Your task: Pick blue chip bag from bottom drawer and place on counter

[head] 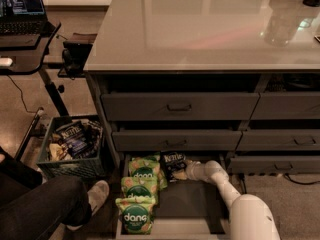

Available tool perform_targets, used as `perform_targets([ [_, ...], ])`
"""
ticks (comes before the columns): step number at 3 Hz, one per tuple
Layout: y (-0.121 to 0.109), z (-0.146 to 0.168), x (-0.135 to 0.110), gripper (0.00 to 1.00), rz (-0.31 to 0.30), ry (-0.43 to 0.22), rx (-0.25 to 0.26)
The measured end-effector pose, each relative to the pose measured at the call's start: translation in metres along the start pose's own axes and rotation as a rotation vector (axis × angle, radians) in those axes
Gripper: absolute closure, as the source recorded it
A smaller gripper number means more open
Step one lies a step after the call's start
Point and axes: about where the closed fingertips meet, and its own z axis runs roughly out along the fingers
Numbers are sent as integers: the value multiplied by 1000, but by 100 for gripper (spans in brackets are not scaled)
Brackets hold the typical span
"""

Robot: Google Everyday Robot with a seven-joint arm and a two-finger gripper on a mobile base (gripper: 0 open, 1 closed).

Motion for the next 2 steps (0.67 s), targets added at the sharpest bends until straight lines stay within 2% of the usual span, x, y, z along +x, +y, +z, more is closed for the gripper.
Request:
perform_targets([
  [1,0,0,0,88,0,0,0],
  [2,0,0,0,100,0,0,0],
])
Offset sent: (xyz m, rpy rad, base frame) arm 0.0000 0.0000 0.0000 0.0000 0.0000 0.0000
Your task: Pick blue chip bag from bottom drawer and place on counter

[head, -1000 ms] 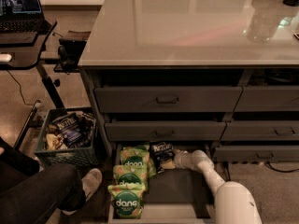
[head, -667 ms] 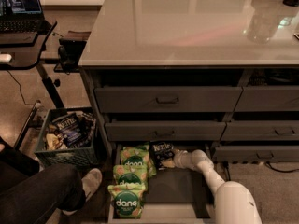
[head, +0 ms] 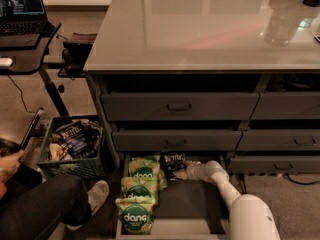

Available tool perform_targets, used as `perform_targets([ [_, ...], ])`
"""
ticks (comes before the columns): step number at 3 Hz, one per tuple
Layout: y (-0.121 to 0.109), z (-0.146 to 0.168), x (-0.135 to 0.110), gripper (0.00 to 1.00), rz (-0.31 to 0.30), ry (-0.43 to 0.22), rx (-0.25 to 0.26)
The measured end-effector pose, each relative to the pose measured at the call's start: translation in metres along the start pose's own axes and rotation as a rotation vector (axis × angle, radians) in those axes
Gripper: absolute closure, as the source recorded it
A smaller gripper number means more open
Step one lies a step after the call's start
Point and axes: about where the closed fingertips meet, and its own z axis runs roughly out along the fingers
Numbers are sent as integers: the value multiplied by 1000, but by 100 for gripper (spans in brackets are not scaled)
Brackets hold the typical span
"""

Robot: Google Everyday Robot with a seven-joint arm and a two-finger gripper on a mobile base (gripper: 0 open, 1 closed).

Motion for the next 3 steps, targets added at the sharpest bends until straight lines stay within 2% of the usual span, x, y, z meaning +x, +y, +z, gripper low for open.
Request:
perform_targets([
  [1,0,0,0,100,0,0,0],
  [2,12,-10,8,100,-7,-4,-25],
  [3,26,-48,8,100,-35,-43,-39],
])
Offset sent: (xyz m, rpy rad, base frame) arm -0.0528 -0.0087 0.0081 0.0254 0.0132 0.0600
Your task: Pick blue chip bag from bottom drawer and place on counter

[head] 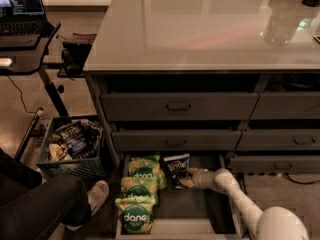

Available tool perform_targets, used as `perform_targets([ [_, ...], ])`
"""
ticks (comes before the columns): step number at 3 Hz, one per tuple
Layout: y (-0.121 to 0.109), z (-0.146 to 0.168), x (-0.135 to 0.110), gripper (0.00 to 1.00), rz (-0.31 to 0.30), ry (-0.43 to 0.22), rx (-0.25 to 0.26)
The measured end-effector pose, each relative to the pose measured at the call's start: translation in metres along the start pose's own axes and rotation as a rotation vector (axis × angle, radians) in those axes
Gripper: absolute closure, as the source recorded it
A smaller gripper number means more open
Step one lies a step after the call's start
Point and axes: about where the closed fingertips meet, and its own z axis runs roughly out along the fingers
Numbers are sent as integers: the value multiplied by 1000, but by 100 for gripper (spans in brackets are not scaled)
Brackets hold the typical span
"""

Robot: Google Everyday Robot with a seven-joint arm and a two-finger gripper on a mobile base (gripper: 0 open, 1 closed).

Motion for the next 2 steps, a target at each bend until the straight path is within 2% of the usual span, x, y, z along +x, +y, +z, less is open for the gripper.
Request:
perform_targets([
  [2,52,-84,4,100,-43,-45,-31],
])
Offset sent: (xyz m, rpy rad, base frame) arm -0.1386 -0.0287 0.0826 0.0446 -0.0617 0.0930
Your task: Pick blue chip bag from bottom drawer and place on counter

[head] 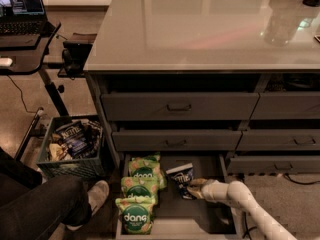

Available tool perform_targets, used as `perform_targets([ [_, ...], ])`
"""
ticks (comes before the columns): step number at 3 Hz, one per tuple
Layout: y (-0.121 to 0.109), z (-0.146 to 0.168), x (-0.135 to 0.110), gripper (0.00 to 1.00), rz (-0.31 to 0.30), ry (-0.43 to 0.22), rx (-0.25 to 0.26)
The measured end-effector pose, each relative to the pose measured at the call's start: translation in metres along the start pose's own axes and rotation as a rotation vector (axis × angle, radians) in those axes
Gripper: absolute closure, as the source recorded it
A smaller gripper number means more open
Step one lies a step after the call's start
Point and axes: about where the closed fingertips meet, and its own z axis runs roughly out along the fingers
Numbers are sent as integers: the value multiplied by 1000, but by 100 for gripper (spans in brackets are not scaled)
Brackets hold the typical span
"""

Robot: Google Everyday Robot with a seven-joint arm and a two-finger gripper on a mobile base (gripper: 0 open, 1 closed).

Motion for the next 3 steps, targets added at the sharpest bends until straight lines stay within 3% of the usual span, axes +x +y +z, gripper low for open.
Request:
perform_targets([
  [1,47,-38,-7,100,-41,-16,-32],
  [2,47,-38,-7,100,-41,-16,-33],
  [3,66,-36,-10,100,-66,6,-79],
])
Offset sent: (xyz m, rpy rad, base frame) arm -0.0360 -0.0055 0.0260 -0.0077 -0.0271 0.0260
